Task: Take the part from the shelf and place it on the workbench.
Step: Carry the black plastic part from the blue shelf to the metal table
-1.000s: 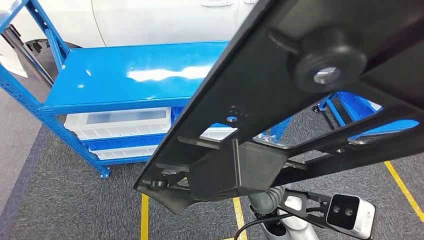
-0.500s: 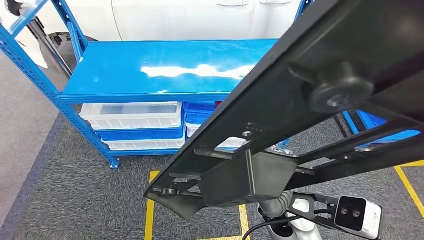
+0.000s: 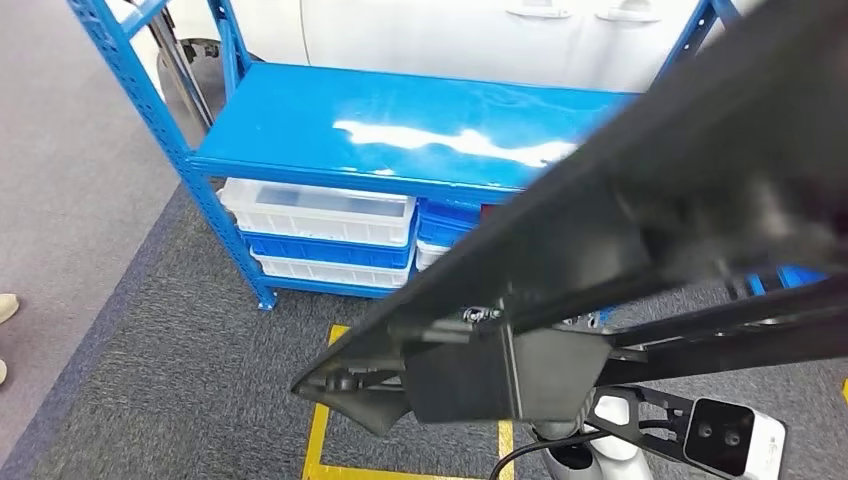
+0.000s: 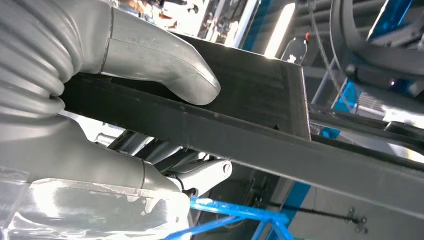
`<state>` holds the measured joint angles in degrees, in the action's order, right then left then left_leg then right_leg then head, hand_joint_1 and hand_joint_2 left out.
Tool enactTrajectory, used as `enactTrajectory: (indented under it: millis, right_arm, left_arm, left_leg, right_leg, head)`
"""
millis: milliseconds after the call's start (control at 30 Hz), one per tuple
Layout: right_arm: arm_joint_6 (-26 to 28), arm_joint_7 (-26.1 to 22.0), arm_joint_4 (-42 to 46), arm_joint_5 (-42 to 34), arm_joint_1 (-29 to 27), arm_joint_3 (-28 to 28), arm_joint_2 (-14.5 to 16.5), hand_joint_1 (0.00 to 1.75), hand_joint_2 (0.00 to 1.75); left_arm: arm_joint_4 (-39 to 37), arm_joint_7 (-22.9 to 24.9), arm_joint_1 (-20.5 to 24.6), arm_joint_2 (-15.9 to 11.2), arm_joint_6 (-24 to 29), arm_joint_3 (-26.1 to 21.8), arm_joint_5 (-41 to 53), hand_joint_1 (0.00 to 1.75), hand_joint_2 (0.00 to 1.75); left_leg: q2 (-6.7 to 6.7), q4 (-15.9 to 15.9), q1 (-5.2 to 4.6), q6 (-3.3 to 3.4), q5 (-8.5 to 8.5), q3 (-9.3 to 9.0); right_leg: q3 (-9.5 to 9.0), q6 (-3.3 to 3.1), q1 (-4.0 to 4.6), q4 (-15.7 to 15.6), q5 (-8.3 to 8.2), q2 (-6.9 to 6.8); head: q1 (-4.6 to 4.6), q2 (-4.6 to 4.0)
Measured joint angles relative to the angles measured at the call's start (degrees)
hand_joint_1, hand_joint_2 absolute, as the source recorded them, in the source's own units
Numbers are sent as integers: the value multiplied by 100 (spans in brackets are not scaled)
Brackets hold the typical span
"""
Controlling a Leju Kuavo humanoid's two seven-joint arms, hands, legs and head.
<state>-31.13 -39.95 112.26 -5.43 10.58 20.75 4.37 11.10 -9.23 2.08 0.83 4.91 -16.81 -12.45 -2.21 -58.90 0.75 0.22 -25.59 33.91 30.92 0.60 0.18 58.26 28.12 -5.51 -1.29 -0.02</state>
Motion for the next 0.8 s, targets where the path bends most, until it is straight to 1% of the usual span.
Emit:
enactTrajectory:
  millis: [33,67,100,133,167,200,233,267,300,333,367,400,433,467,500,533,567,600,633,667,700,733,767,800]
  right_arm:
    - [80,0,-2,-18,53,1,-8,175,175]
    - [167,0,-4,-41,97,2,-22,175,175]
    - [246,0,-5,-64,124,7,-41,175,175]
    - [324,1,-5,-82,134,14,-66,175,175]
    - [390,1,-4,-89,129,27,-93,175,175]
    - [446,1,-2,-87,117,43,-120,175,175]
    - [497,1,10,-81,102,63,-144,175,175]
    - [540,1,32,-74,86,84,-164,175,175]
    - [574,0,67,-68,72,105,-181,175,175]
    - [598,0,106,-66,58,125,-197,175,175]
    - [611,-1,148,-68,46,138,-209,175,175]
    - [615,-1,182,-72,37,149,-219,175,175]
    - [603,-1,204,-82,32,155,-226,175,175]
    - [584,-1,219,-96,31,160,-229,175,175]
    - [558,0,225,-115,36,166,-231,175,175]
    - [528,0,226,-140,42,172,-231,175,175]
    - [497,0,227,-167,46,176,-230,175,175]
    - [466,0,227,-193,44,179,-229,175,175]
    - [431,0,227,-216,38,181,-229,175,175]
    - [392,1,227,-231,30,180,-229,175,175]
    - [348,1,227,-240,18,180,-229,175,175]
    - [302,2,227,-245,6,180,-226,175,175]
    - [258,2,230,-248,-7,180,-219,175,175]
    - [225,2,237,-250,-19,180,-204,175,175]
  left_arm:
    - [0,31,3,-5,3,5,24,0,0]
    - [0,59,14,-11,4,14,41,0,0]
    - [0,80,26,-16,5,26,60,0,0]
    - [0,98,38,-22,4,39,82,0,0]
    - [0,107,44,-26,2,54,96,0,0]
    - [0,112,42,-32,-1,67,111,0,0]
    - [0,114,37,-38,-6,78,123,0,0]
    - [0,110,32,-46,-12,87,131,0,0]
    - [0,99,28,-53,-19,93,142,0,0]
    - [0,83,30,-58,-31,99,154,0,0]
    - [0,59,38,-67,-44,105,165,0,0]
    - [0,33,43,-76,-59,110,178,0,0]
    - [0,5,42,-85,-72,114,187,0,0]
    - [0,-20,33,-97,-80,116,193,0,0]
    - [0,-40,20,-111,-85,116,200,0,0]
    - [0,-57,10,-122,-87,117,205,0,0]
    - [0,-71,12,-133,-89,117,208,0,0]
    - [0,-84,23,-145,-89,118,206,0,0]
    - [0,-95,34,-152,-90,118,201,0,0]
    - [0,-106,43,-160,-91,118,193,0,0]
    - [0,-114,43,-167,-91,117,186,0,0]
    - [0,-124,36,-174,-91,117,182,0,0]
    - [0,-130,28,-183,-87,116,179,0,0]
    - [0,-134,23,-195,-76,115,176,0,0]
  left_leg:
    - [52,7,2,33,16,10]
    - [106,15,9,63,34,20]
    - [163,17,10,83,48,34]
    - [224,16,6,98,57,51]
    - [292,15,-1,109,65,63]
    - [363,14,-8,114,69,69]
    - [437,13,-14,115,72,69]
    - [513,13,-19,114,74,62]
    - [589,12,-21,110,77,53]
    - [654,12,-25,99,83,51]
    - [718,9,-23,81,92,60]
    - [777,9,-13,52,106,79]
    - [829,16,1,16,123,100]
    - [889,31,13,-26,141,115]
    - [890,31,19,-59,142,126]
    - [805,-15,10,-86,103,150]
    - [672,-172,-2,-108,-5,222]
    - [506,-458,-6,-124,-175,350]
    - [379,-837,-7,-146,-375,524]
    - [319,-1229,1,-169,-547,700]
    - [293,-1503,9,-189,-633,817]
    - [276,-1574,15,-205,-614,834]
    - [251,-1402,20,-213,-490,727]
    - [185,-1029,24,-214,-302,512]
  right_leg:
    - [36,28,-19,95,83,73]
    - [126,55,-36,308,229,187]
    - [274,75,-49,637,420,325]
    - [468,81,-53,1041,615,426]
    - [652,80,-54,1416,753,474]
    - [771,71,-52,1640,788,493]
    - [789,52,-50,1644,706,505]
    - [699,25,-48,1420,524,529]
    - [523,-14,-43,1020,282,604]
    - [342,-50,-41,617,99,735]
    - [206,-74,-40,291,-28,851]
    - [132,-87,-34,99,-83,939]
    - [118,-87,-28,41,-75,968]
    - [116,-90,-22,8,-93,922]
    - [101,-105,-31,-25,-113,863]
    - [77,-128,-42,-70,-137,802]
    - [54,-153,-51,-116,-159,725]
    - [38,-175,-55,-144,-171,643]
    - [33,-192,-42,-150,-169,563]
    - [35,-202,-33,-145,-163,475]
    - [36,-208,-26,-138,-156,396]
    - [36,-208,-24,-132,-149,323]
    - [33,-201,-23,-124,-139,256]
    - [28,-189,-22,-110,-123,191]
  head:
    - [0,0]
    - [0,0]
    - [1,0]
    - [1,0]
    - [1,0]
    - [1,0]
    - [1,0]
    - [1,0]
    - [1,0]
    - [0,0]
    - [0,0]
    - [-1,0]
    - [-1,0]
    - [-1,0]
    - [-1,0]
    - [-2,0]
    - [-3,0]
    - [-4,0]
    - [-4,0]
    - [-4,0]
    - [-4,0]
    - [-4,0]
    - [-4,0]
    - [-4,0]
